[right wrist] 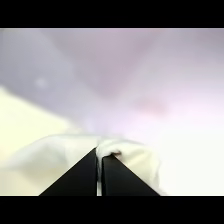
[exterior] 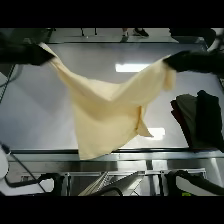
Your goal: Fold the shirts.
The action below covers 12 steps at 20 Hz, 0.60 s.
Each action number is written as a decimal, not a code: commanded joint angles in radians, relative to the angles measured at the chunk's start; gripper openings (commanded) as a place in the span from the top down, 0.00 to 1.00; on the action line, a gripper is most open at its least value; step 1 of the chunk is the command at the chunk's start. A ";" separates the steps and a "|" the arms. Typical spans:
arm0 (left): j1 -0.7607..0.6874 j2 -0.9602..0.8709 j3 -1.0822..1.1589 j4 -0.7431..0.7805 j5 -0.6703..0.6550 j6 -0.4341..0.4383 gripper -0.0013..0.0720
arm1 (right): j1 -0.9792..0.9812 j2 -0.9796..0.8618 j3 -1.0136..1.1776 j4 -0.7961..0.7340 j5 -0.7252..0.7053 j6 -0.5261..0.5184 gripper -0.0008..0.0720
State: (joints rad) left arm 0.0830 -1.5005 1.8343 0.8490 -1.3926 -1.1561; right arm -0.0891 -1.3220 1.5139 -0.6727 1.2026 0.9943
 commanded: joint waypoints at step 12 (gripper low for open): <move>0.033 -0.397 0.042 -0.002 -0.275 -0.119 0.04 | -0.105 -0.351 -0.021 -0.051 0.116 0.100 0.30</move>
State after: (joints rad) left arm 0.0990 -1.9297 1.9270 0.8448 -1.5482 -1.2137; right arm -0.1516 -1.7226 1.4895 -0.6525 1.2362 1.0573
